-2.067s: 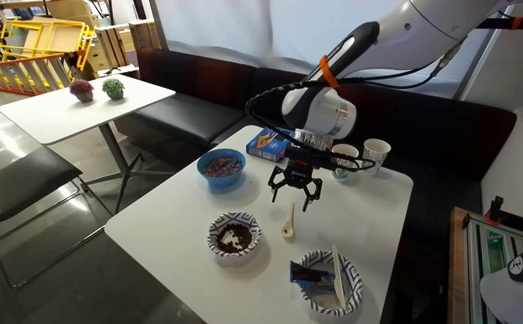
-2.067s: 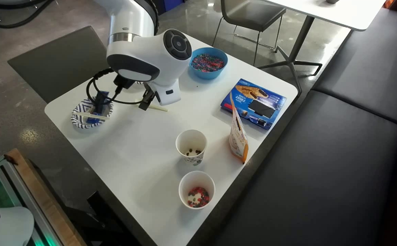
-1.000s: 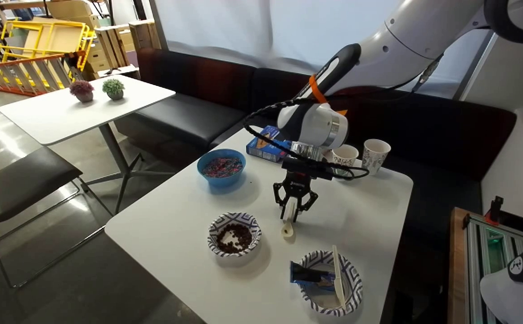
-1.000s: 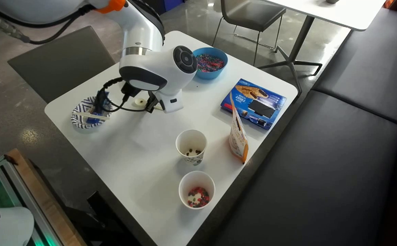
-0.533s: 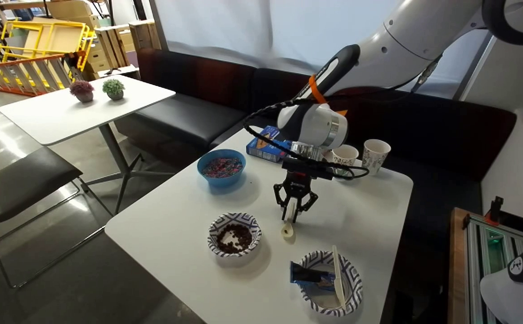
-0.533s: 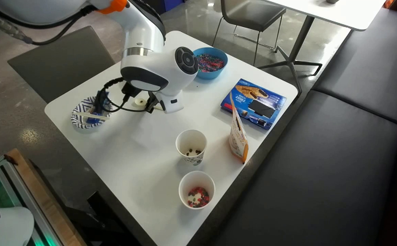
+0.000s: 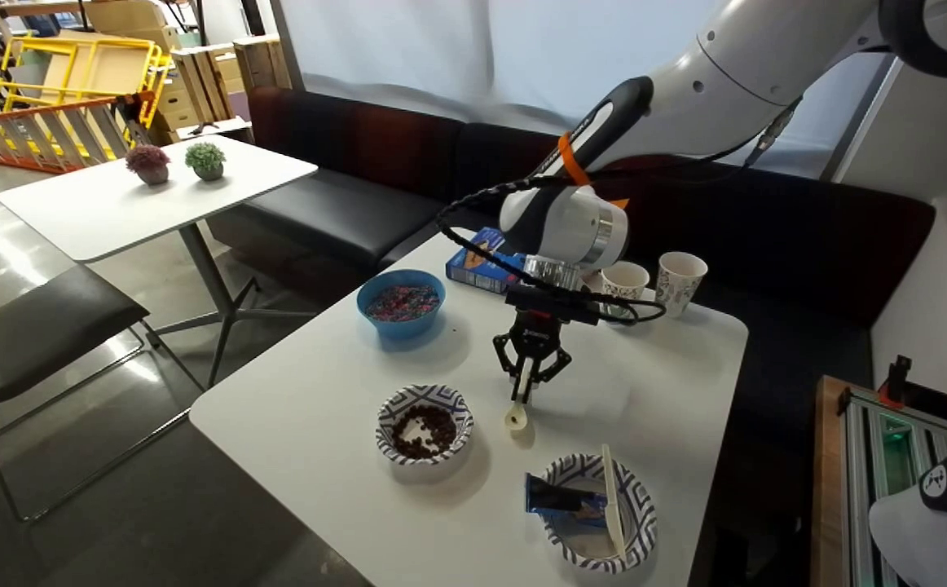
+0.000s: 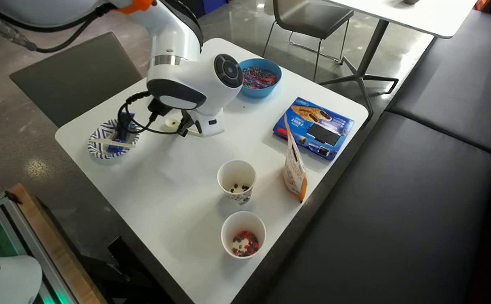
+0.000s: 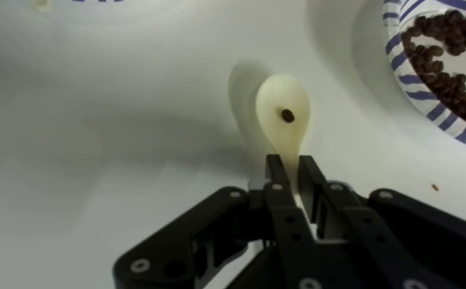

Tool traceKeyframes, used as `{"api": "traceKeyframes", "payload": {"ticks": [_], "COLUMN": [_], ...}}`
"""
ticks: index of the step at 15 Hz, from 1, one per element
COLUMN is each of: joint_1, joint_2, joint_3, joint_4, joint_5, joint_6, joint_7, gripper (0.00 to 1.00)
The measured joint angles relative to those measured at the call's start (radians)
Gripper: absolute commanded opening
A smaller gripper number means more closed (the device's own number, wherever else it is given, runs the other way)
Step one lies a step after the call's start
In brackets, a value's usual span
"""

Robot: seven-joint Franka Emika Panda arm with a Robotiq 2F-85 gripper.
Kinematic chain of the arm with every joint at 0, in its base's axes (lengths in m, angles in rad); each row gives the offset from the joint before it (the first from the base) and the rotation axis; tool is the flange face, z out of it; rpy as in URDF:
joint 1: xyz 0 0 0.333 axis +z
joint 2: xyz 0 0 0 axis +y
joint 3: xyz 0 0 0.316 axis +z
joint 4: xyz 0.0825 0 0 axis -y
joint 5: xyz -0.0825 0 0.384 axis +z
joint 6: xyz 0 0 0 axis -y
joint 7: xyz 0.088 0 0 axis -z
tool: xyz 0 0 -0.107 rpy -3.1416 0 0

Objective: Pick up the spoon, scoop some objects from the bowl and put them in the cup on the right

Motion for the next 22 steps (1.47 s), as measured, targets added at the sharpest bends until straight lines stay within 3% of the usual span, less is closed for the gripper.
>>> {"api": "traceKeyframes", "payload": {"ticks": [8,13,18,22], "joint_1": [0.074,0.158,0.233,0.258], "joint_2": [-0.183,-0.216,-0.194,-0.165], "joint_3": [0.003,0.034,0.044,0.034], "joint_4": [-0.047,-0.052,-0.076,-0.101], "joint_5": [-0.001,-0.047,-0.172,-0.272], "joint_6": [0.075,0.298,0.555,0.692], "joint_7": [0.093,0.117,0.192,0.251], "gripper": [0.04,0.04,0.04,0.04]}}
